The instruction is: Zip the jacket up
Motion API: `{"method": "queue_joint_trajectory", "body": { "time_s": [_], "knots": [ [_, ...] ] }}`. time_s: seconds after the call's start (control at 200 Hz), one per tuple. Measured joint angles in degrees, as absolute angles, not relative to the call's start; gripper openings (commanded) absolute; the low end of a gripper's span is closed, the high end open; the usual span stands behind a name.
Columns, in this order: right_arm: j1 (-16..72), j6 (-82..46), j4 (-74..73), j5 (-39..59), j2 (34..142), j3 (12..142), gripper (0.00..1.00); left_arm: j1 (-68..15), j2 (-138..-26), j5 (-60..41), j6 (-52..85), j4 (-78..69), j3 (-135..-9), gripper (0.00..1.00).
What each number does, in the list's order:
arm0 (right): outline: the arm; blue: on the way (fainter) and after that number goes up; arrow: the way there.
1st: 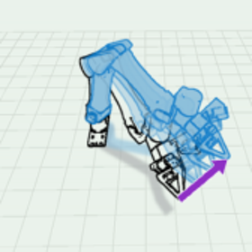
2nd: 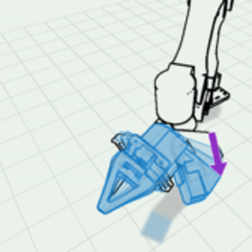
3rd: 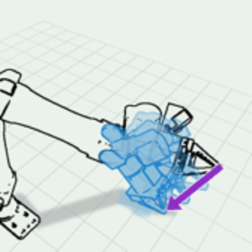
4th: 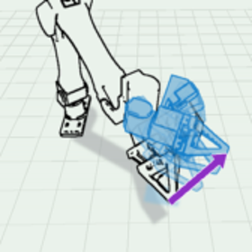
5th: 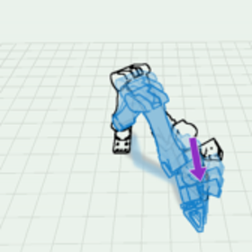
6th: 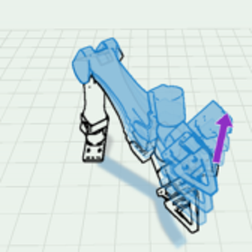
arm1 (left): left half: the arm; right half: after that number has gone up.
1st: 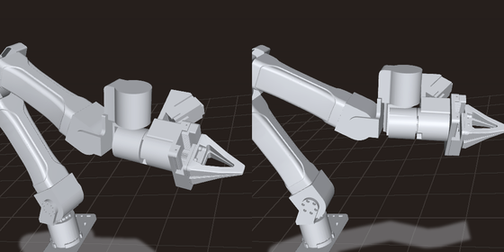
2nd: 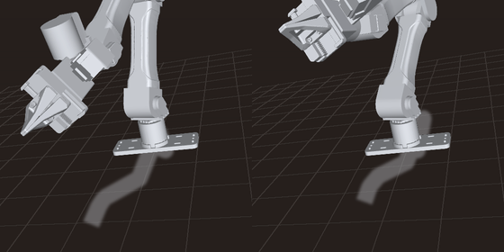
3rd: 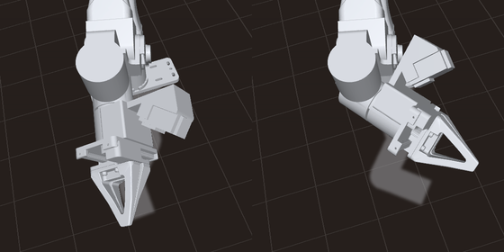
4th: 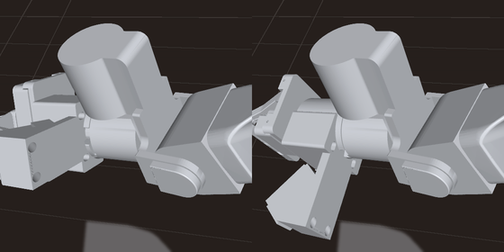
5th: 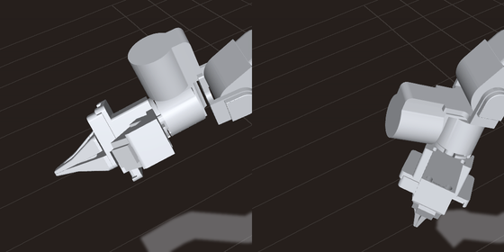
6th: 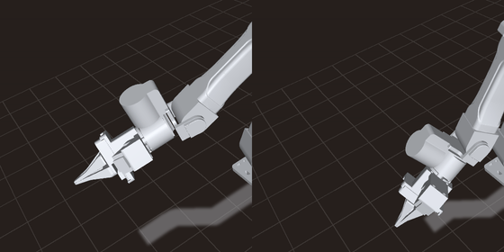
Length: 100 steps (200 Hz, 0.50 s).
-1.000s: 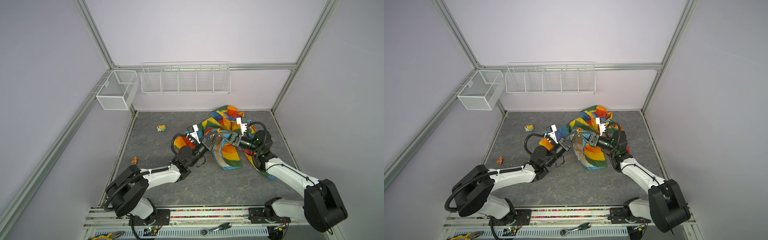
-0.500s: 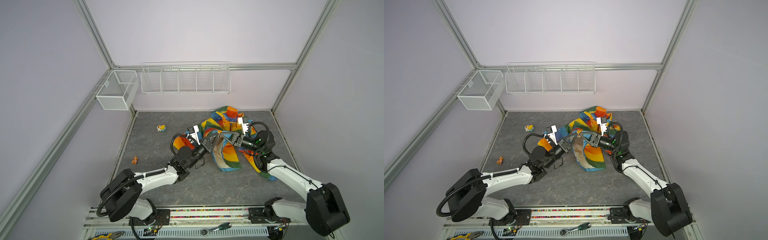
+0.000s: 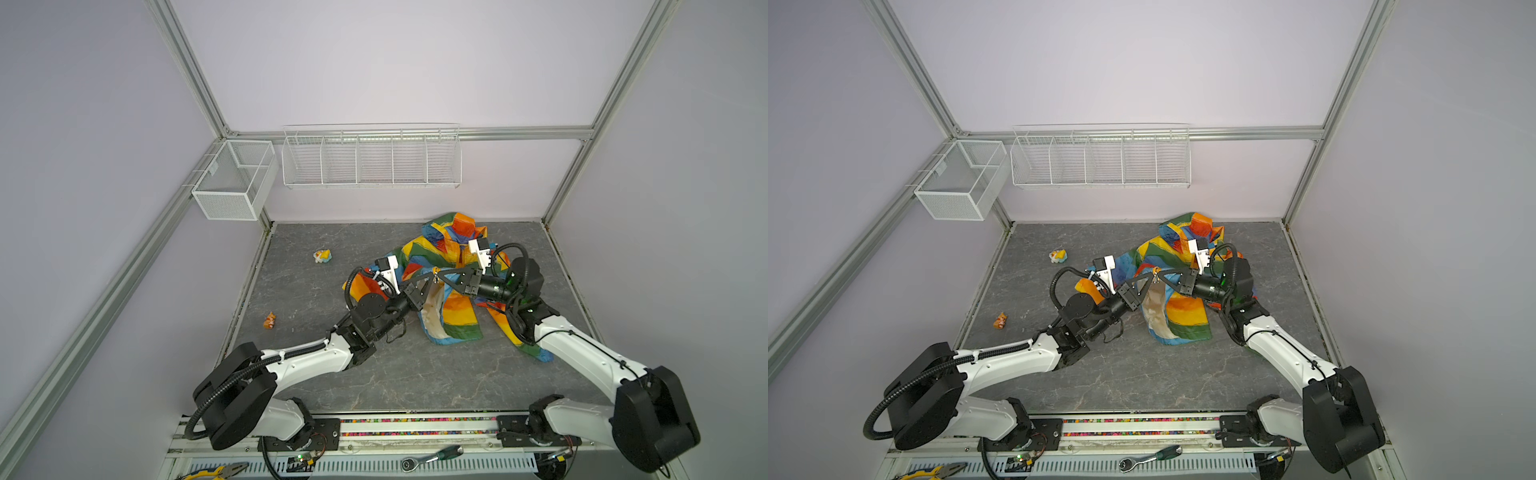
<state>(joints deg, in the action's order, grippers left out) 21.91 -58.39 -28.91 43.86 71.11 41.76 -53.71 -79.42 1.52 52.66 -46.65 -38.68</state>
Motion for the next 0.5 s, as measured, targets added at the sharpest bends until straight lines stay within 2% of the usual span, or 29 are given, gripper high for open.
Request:
{"method": "queue_joint_trajectory", "body": {
  "time_s": [0.205, 0.5],
  "knots": [
    [22.4, -57.5, -21.3, 42.6, 72.7, 43.5, 0.06, -53.6, -79.1, 2.1, 52.8, -41.4, -38.8, 0.00],
    [23.3, -58.7, -18.4, 44.0, 76.5, 44.3, 0.06, -53.5, -76.8, 2.8, 53.8, -34.5, -37.5, 0.00]
  ]
}}
